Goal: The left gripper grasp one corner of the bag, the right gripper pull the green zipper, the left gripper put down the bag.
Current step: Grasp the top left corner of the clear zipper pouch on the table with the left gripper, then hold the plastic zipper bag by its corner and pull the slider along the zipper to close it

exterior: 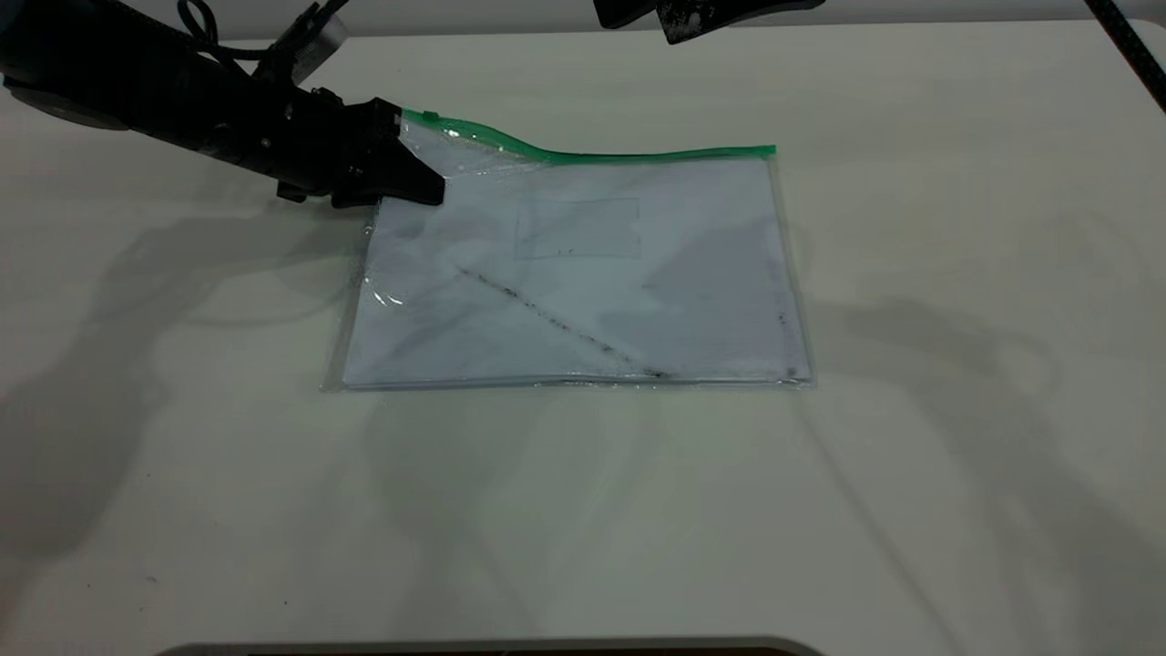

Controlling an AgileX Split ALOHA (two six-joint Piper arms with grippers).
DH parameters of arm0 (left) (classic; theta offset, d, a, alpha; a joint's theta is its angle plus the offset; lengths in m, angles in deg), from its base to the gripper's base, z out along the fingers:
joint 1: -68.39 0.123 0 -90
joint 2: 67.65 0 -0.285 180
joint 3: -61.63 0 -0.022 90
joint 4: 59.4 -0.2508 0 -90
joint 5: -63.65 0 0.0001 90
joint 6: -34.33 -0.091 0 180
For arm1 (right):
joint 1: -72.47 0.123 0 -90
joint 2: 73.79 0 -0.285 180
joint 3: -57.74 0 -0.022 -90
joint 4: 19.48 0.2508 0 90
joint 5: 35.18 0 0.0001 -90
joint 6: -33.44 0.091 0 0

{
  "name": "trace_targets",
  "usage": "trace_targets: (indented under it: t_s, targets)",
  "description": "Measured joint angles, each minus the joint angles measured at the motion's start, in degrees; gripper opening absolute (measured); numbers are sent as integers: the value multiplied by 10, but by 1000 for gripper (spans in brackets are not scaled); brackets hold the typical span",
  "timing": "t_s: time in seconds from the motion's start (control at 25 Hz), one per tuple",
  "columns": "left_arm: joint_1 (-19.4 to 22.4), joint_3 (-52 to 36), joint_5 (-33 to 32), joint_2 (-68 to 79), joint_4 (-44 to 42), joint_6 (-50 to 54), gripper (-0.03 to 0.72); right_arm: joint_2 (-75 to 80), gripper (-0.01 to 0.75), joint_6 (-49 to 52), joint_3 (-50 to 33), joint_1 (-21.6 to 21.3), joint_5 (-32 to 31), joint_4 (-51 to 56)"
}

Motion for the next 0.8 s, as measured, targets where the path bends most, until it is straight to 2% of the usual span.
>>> trace_targets:
  t_s: [0.2,0.36,0.64,0.8]
  targets:
    - [0,0,-72,-40,-50,-50,55,0,542,-115,8,0,36,9]
    - [-4,0,-128,-100,-126,-97,55,1,541,-198,27,0,62,41]
    - [-39,0,-154,-197,-269,-154,57,2,539,-347,62,0,71,144]
    - [-64,0,-159,-202,-327,-163,57,20,537,-384,64,0,70,180]
